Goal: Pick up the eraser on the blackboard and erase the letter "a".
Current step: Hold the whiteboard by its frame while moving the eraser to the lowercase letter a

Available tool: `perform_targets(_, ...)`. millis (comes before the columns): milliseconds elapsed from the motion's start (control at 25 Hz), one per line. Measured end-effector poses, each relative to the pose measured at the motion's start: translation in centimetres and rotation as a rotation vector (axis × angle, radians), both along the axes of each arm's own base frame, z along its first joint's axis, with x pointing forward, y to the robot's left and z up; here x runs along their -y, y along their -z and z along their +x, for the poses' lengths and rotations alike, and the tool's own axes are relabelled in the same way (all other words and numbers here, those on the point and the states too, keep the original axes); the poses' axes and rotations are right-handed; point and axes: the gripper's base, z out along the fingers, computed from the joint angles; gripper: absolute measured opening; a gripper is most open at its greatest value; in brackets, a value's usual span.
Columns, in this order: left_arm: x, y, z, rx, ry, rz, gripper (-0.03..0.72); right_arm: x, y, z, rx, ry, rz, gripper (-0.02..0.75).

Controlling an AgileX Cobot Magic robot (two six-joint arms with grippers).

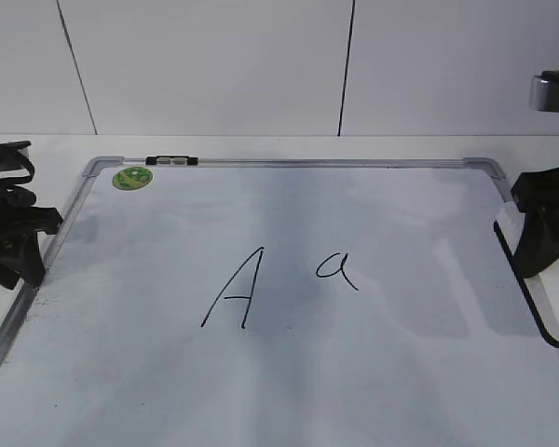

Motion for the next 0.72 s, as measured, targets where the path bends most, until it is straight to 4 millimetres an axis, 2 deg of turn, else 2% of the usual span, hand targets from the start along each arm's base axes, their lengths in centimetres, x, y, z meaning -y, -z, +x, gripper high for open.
perform_targets(280, 0.01, 0.42, 0.11, -0.011, 0.0, 0.001, 0.232, 0.0, 0.0, 0.0, 0.0, 0.0, 0.0, 0.557)
perform_targets(520, 0.0, 0.39, 0.14, -0.009, 0.001, 0.002, 0.146, 0.0, 0.0, 0.0, 0.0, 0.0, 0.0, 0.557)
perform_targets(720, 0.0, 0.39, 0.14, -0.009, 0.001, 0.002, 0.128, -0.02, 0.0, 0.0, 0.0, -0.004, 0.001, 0.557)
